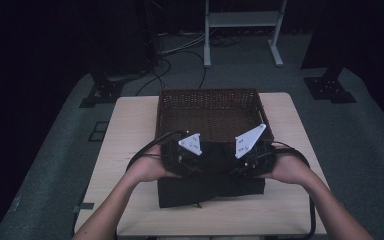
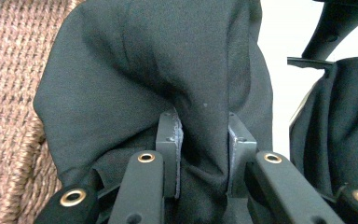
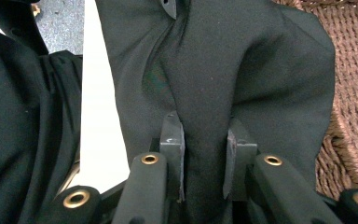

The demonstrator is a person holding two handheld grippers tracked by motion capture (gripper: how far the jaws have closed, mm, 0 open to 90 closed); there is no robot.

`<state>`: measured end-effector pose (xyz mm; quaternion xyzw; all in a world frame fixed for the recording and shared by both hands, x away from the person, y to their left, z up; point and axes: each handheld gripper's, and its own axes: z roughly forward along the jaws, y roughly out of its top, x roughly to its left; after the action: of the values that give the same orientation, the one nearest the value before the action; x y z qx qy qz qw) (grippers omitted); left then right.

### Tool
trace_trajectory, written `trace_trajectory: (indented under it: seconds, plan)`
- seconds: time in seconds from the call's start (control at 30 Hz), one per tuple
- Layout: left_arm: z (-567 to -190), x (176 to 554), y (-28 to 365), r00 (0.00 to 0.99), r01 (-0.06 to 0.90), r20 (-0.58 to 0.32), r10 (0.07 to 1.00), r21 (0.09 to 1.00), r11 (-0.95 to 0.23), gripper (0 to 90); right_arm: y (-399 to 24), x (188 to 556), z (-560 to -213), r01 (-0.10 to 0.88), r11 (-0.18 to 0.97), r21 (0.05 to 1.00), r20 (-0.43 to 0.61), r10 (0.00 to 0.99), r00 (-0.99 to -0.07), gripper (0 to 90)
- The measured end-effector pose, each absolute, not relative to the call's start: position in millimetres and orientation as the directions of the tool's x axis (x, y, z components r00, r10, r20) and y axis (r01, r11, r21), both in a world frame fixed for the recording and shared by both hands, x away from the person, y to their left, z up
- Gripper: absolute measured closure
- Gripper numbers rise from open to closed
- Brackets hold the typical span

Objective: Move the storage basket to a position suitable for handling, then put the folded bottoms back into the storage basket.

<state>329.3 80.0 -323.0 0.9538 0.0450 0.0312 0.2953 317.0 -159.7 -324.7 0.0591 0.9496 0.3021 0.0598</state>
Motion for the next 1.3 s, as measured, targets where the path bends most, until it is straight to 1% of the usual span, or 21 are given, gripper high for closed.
trace_trajectory:
  seconds: [0.53, 0.77, 1.3]
  plan:
    - [-300, 336, 78, 0.995, 0.054, 0.040, 0.092, 0.564, -0.824, 71.9, -161, 320, -302, 0.075, 0.810, 0.582, -0.079, 0.148, -0.986, 72.9]
    - [-285, 347, 80, 0.996, 0.045, 0.041, 0.082, 0.568, -0.822, 71.9, -162, 329, -288, 0.075, 0.798, 0.598, -0.070, 0.145, -0.987, 72.8]
    - [-260, 364, 78, 0.996, 0.028, 0.052, 0.071, 0.575, -0.818, 71.9, -165, 342, -262, 0.069, 0.793, 0.605, -0.093, 0.156, -0.983, 72.8]
